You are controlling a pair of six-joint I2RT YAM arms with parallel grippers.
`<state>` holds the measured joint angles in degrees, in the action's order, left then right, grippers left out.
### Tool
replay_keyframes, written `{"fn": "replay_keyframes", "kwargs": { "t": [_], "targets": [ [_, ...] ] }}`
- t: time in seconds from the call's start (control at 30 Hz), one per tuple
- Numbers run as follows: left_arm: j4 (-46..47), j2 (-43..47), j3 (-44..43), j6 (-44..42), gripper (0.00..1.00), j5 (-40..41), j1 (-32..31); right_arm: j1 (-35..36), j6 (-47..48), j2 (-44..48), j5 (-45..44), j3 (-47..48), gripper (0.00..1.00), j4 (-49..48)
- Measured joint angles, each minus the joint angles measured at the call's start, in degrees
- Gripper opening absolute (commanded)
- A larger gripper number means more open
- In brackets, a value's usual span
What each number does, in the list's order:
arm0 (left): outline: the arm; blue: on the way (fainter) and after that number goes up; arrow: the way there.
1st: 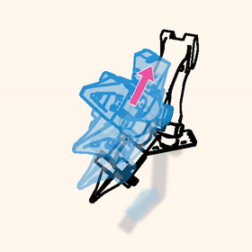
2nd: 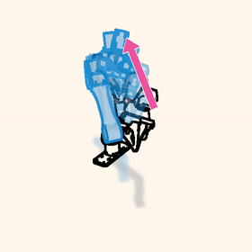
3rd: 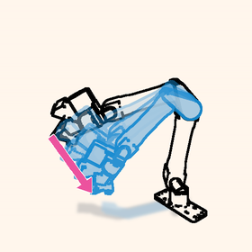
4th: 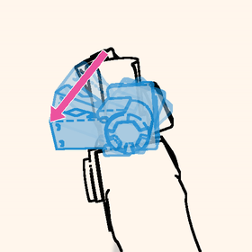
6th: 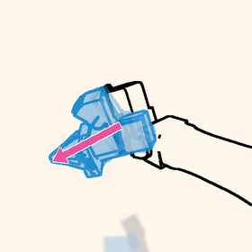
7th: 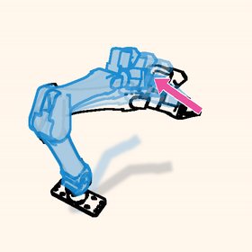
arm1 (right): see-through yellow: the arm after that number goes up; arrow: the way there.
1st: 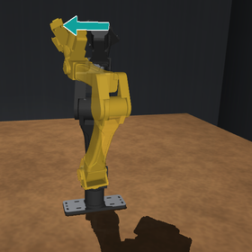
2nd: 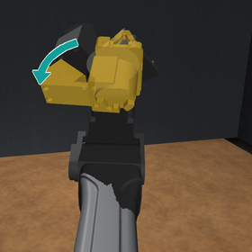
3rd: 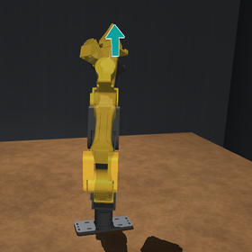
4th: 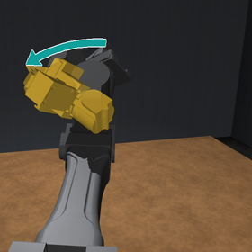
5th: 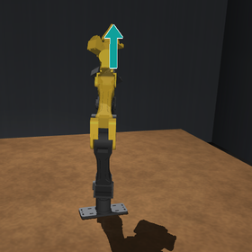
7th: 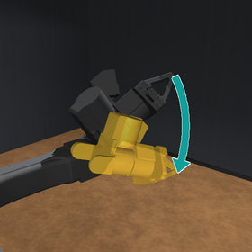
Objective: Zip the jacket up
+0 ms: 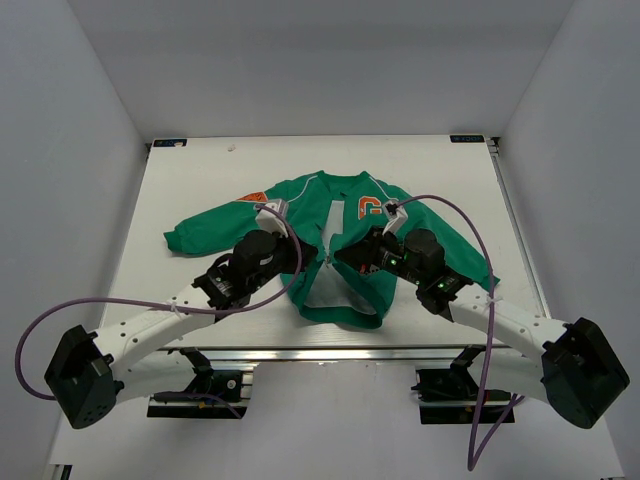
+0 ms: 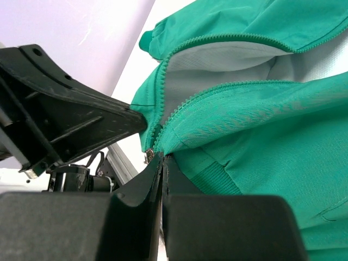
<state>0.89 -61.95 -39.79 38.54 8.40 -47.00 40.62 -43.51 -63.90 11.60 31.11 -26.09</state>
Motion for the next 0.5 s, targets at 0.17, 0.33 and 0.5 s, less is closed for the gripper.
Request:
{"fn": "replay_keyframes", "kwargs": {
  "t": [0.17, 0.33, 0.5],
  "targets": [
    [1.09, 0.35, 0.15, -0.63, 0.00, -0.24, 0.00, 0.00, -0.07, -1.11, 0.48, 0.59, 0.00, 0.92],
    [1.77, 0.35, 1.01, -1.27, 0.00, -0.26, 0.00, 0.00, -0.04, -1.70, 0.63, 2.19, 0.00, 3.23],
    [1.99, 0.35, 1.07, -2.16, 0.00, 0.87, -1.11, 0.04, -0.04, -1.73, 0.55, 2.32, 0.00, 4.04]
  ]
}}
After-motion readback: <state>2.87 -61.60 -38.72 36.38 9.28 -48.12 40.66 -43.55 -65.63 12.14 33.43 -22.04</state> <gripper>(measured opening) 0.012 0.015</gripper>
